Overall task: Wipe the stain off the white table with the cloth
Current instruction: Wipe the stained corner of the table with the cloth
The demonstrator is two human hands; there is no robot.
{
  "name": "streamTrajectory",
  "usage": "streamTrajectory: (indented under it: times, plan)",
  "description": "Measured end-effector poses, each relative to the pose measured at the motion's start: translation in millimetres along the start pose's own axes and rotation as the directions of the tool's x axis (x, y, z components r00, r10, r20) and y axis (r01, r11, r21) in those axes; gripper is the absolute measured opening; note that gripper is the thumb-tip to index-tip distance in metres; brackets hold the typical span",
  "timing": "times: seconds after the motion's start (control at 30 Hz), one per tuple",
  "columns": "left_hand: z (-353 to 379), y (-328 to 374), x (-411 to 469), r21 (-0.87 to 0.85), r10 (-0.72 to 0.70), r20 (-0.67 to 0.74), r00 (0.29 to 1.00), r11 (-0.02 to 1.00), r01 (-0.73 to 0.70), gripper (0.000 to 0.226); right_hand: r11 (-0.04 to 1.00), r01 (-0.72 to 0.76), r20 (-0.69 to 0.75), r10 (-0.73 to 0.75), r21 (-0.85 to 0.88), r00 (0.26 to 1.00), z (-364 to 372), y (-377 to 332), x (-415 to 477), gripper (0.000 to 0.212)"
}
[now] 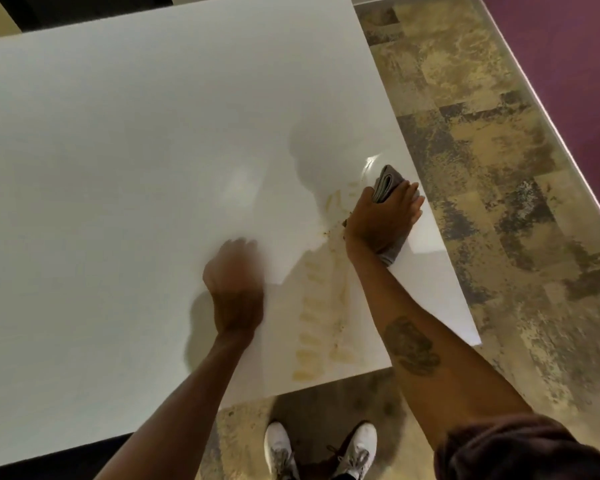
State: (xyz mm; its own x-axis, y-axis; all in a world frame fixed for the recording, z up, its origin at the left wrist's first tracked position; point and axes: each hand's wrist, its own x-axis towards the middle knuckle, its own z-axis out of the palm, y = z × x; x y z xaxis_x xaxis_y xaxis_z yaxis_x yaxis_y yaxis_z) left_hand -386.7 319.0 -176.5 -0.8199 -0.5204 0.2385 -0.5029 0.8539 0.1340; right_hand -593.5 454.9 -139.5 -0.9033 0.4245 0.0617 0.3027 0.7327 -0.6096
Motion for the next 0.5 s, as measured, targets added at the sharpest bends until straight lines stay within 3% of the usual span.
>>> streamTrajectory:
  times: [0.17, 0.4, 0.5]
  plan:
    - [-3, 1, 7, -0.022, -0.015, 0.251, 0.968, 1.0, 0.021, 0.054, 0.984, 0.177, 0.128, -0.177, 0.008, 0.976, 20, -19, 43, 0.062]
    - [-2, -1, 6, -0.031, -0.016, 0.266, 0.964, 0.999, 0.025, 0.054, 0.865, 0.479, 0.307, -0.501, 0.148, 0.809, 29, -25, 70, 0.062]
    - [-1, -2, 4, -0.032, -0.01, 0.241, 0.971, 0.999, 0.018, 0.053, 0.804, 0.569, 0.425, -0.582, 0.172, 0.694, 24, -21, 69, 0.064]
